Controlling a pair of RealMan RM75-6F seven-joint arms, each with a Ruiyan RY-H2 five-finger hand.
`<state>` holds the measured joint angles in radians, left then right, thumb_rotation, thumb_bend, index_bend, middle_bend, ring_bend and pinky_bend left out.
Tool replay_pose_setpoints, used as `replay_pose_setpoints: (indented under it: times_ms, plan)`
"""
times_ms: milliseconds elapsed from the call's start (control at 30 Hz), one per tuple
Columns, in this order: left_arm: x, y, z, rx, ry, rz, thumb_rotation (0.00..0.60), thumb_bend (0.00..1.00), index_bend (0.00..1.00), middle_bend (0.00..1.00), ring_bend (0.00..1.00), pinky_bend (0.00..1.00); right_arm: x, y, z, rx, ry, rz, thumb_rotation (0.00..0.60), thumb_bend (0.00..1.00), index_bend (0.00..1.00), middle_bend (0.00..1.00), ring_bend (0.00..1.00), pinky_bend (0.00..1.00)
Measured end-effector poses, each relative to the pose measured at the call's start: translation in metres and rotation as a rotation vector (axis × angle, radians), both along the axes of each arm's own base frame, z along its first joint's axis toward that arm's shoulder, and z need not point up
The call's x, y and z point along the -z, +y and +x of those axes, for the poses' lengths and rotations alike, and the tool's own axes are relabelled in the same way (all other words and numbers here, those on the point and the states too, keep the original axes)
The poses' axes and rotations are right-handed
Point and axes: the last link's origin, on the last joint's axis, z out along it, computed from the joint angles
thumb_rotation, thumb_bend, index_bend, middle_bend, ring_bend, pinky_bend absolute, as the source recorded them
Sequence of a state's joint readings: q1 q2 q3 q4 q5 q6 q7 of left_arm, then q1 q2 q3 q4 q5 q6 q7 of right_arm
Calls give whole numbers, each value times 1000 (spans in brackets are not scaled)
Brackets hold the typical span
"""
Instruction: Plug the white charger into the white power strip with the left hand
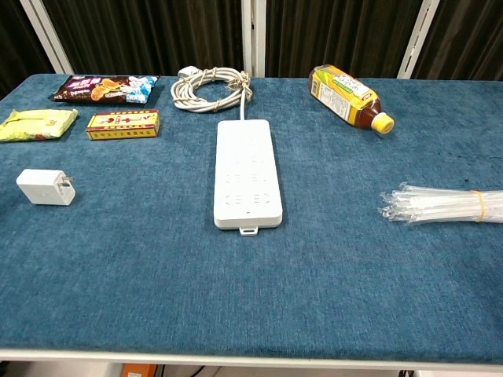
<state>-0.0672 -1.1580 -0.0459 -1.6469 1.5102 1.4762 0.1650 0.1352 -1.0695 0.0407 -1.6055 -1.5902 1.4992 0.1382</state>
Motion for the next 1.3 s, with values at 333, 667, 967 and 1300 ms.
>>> replay_pose_setpoints:
  times_ms: [333, 667, 967, 1300]
  plan:
    - [28, 69, -1, 17, 15, -116, 600, 141, 88, 11, 0, 0, -10, -1, 11, -44, 6, -59, 600, 67, 0, 29, 0, 0]
    - [75, 129, -1, -3, 40, -171, 600, 140, 87, 11, 0, 0, -4, -2, 13, -34, 0, -51, 600, 67, 0, 30, 0, 0]
    - [108, 148, 8, -4, 34, -238, 600, 141, 87, 11, 0, 0, -1, 0, 12, -17, -1, -45, 600, 66, 0, 29, 0, 0]
    - [118, 150, 30, 49, 17, -250, 600, 140, 88, 11, 0, 0, -1, 1, 8, -3, -3, -44, 600, 67, 0, 31, 0, 0]
